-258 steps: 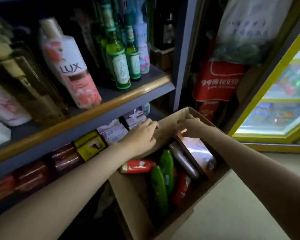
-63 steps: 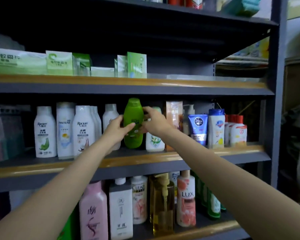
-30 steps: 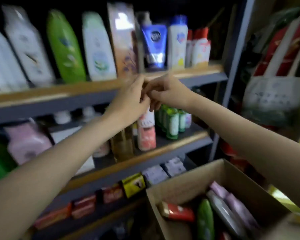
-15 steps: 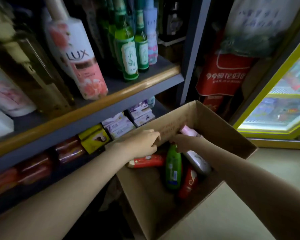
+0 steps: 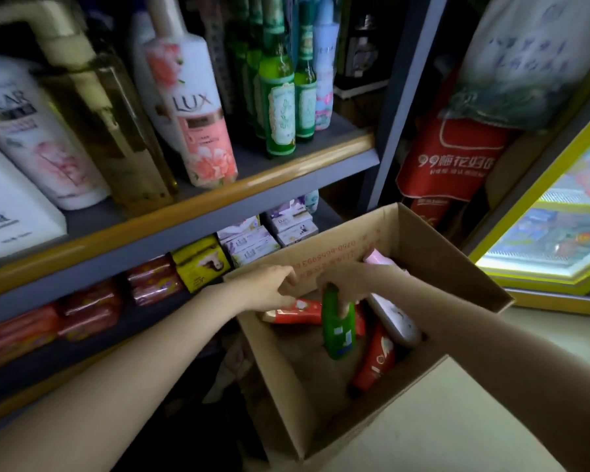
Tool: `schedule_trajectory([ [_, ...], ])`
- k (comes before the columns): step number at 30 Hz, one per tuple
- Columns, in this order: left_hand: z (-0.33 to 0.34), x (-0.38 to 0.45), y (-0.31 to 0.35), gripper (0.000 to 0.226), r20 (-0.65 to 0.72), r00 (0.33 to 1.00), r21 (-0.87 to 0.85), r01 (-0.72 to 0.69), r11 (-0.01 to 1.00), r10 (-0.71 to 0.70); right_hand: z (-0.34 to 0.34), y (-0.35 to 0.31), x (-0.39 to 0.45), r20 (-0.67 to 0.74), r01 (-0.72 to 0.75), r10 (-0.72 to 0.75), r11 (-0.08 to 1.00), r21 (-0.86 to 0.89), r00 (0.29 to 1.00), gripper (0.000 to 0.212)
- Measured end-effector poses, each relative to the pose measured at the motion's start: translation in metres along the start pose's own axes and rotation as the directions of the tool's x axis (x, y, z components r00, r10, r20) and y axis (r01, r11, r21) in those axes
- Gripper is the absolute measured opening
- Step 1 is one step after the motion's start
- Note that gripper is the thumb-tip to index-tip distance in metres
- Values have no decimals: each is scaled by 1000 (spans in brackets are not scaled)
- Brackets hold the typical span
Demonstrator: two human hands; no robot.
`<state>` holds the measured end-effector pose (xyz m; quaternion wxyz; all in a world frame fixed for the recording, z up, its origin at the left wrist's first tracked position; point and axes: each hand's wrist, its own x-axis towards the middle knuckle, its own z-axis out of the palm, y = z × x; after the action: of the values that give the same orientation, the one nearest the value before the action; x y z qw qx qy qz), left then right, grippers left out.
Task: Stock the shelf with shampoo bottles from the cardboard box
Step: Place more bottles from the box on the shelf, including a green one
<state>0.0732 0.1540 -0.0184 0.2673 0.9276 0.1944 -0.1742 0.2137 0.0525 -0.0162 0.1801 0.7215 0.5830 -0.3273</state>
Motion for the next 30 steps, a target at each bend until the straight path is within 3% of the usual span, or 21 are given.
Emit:
schedule_trajectory([
  [2, -13, -24, 5, 56, 27, 998, -91, -56, 994, 59, -43, -25, -31, -115, 105, -99, 994, 41, 988, 50],
  [4, -34, -53, 7, 51, 6, 996, -220, -80, 972, 84, -92, -50, -64, -228, 243, -218, 966, 90, 949, 39],
  [9, -115, -147, 13, 27, -341, 935, -458, -256, 851, 97, -190, -120, -144, -532, 491, -340, 855, 168, 775, 36],
  [12, -168, -211, 17, 24, -566, 824, -521, -389, 759, 34, -227, -167, -177, -739, 705, -335, 660, 259, 585, 22],
  [14, -201, -248, 13, 22, -707, 707, -461, -440, 770, -19, -247, -200, -190, -837, 812, -312, 533, 237, 449, 17],
  [17, -242, -294, 7, 11, -836, 545, -358, -452, 817, -64, -270, -245, -198, -890, 812, -337, 581, 59, 306, 22],
  [19, -263, -316, 2, 15, -864, 496, -332, -441, 834, -81, -284, -265, -202, -905, 822, -348, 569, 5, 247, 24],
  [23, -289, -337, -11, 16, -876, 473, -326, -433, 840, -97, -305, -287, -202, -919, 872, -341, 489, 7, 199, 15],
  [26, -298, -341, -21, 23, -880, 463, -356, -495, 793, -106, -317, -288, -192, -920, 896, -324, 441, 58, 219, 22],
  [30, -310, -340, -24, 29, -895, 432, -317, -436, 842, -113, -331, -289, -184, -924, 902, -321, 430, 51, 206, 33],
])
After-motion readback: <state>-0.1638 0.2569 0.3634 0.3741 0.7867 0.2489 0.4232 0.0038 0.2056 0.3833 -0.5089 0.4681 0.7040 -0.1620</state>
